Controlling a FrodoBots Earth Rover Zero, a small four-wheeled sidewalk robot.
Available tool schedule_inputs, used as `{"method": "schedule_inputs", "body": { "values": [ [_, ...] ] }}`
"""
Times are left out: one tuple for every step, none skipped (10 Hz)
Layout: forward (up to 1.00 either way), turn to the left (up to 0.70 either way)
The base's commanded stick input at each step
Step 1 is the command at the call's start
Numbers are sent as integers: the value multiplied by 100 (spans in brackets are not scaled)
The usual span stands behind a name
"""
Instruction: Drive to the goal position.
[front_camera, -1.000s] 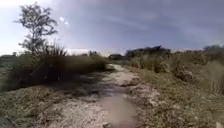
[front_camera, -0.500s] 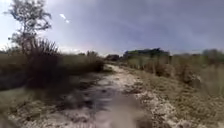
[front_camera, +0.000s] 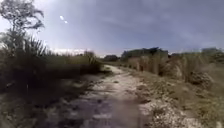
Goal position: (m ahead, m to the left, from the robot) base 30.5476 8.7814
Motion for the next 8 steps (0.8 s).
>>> {"method": "schedule_inputs", "body": {
  "values": [
    [85, 0],
    [85, 0],
    [85, 0],
    [85, 0],
    [85, 0],
    [85, 0],
    [85, 0],
    [85, 0]
  ]
}}
